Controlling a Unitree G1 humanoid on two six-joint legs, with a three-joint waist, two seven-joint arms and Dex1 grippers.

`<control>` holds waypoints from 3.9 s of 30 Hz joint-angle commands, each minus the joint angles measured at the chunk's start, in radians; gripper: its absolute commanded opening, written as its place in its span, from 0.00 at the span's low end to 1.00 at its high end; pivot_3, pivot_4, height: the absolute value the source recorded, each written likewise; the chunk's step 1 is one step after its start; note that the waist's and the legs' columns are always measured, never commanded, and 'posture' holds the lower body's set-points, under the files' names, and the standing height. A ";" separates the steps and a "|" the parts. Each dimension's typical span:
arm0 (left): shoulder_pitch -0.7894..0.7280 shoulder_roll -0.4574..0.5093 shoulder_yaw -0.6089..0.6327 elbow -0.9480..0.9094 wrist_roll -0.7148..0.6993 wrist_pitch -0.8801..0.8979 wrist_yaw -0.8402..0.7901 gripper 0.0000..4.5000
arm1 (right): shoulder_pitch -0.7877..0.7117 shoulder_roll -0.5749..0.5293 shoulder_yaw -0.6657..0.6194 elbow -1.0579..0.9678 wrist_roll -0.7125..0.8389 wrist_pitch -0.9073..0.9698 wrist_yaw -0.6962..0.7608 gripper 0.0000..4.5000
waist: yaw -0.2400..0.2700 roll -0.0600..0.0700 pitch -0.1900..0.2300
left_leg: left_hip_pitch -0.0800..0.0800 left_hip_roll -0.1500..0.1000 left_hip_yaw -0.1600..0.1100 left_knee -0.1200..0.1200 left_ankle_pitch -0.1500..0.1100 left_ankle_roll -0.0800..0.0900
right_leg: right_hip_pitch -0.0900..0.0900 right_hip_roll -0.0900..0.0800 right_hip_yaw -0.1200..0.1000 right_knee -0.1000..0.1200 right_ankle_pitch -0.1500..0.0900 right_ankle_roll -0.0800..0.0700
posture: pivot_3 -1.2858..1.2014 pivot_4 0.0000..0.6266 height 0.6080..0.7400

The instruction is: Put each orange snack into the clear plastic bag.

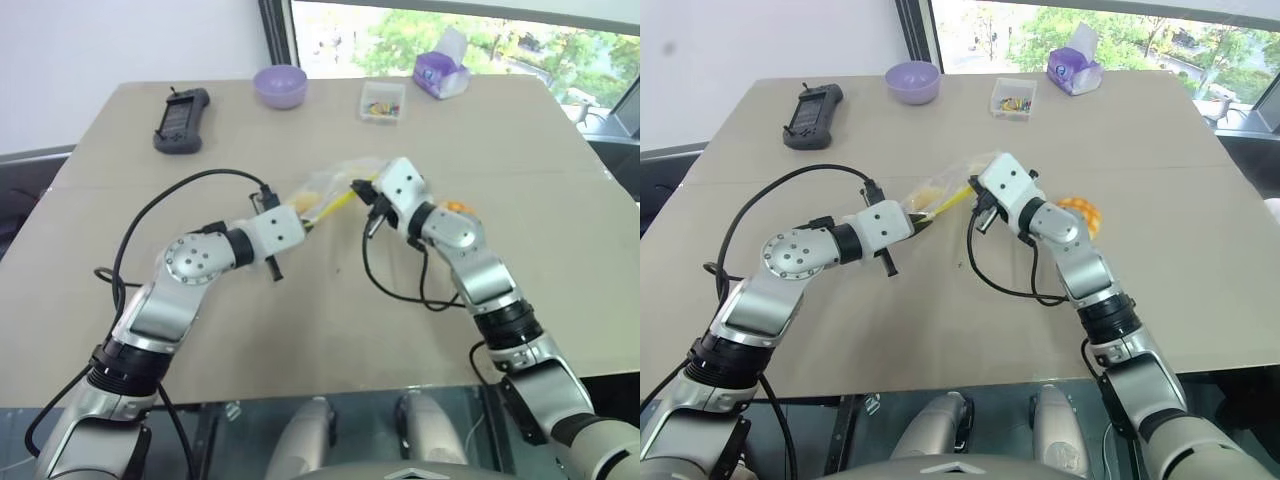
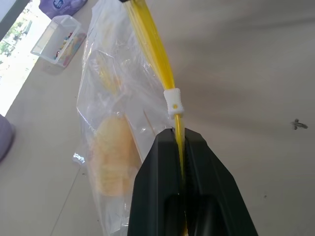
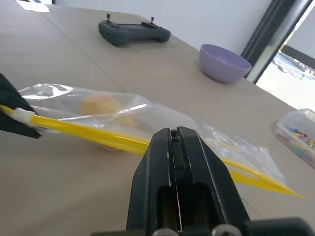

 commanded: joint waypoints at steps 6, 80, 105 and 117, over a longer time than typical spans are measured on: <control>-0.006 0.002 0.038 -0.053 -0.014 -0.001 -0.003 0.00 | -0.004 -0.009 -0.023 -0.035 0.007 0.003 -0.021 0.02 | 0.000 0.000 0.000 | 0.000 0.000 0.000 0.000 0.000 0.000 | 0.000 0.000 0.000 0.000 0.000 0.000 | 0.52 0.24 1.00; -0.003 -0.012 0.032 -0.082 -0.019 0.033 -0.022 0.00 | 0.040 -0.013 -0.022 -0.126 0.078 0.070 0.012 0.02 | 0.000 0.000 0.000 | 0.000 0.000 0.000 0.000 0.000 0.000 | 0.000 0.000 0.000 0.000 0.000 0.000 | 0.52 0.24 1.00; 0.014 0.006 0.016 -0.072 -0.003 -0.067 -0.056 0.00 | 0.022 0.061 -0.034 -0.016 0.208 0.086 0.129 0.02 | 0.000 0.000 0.000 | 0.000 0.000 0.000 0.000 0.000 0.000 | 0.000 0.000 0.000 0.000 0.000 0.000 | 0.52 0.24 1.00; -0.031 0.126 0.013 0.098 0.044 -0.397 -0.162 0.00 | -0.027 0.082 0.041 0.157 0.101 -0.062 0.066 0.02 | 0.000 0.000 0.000 | 0.000 0.000 0.000 0.000 0.000 0.000 | 0.000 0.000 0.000 0.000 0.000 0.000 | 0.52 0.24 1.00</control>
